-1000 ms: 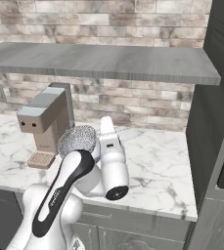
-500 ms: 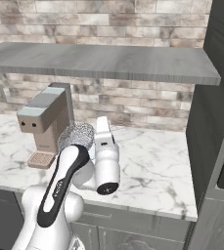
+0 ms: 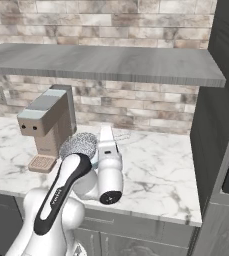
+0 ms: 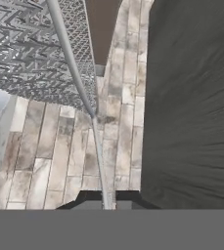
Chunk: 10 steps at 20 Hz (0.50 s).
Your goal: Open the cabinet and setup a tea strainer by placing it in the bowl upright.
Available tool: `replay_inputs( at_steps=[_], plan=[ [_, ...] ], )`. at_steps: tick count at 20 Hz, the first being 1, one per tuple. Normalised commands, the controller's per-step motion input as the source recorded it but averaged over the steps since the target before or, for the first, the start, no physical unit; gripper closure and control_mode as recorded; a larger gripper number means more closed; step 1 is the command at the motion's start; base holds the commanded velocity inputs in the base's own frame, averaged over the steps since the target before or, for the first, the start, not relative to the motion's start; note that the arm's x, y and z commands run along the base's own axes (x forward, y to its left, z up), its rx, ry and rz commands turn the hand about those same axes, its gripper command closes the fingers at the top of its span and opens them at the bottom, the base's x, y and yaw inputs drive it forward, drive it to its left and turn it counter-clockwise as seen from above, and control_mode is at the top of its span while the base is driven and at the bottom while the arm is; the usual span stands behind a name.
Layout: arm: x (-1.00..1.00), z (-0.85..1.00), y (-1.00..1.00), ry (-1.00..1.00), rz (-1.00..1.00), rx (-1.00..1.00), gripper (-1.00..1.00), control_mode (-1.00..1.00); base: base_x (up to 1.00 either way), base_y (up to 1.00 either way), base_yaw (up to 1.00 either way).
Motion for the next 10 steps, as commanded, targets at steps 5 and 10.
replay_inputs(
  at_steps=[5,10],
  plan=[
    [0.05,-0.22,0.41,0.0,-0.02,0.01,1.0,-1.0,0.0,0.0,0.0],
    [0.31,-0.08,0.54,0.0,-0.05,0.0,1.0,-1.0,0.0,0.0,0.0]
  ],
)
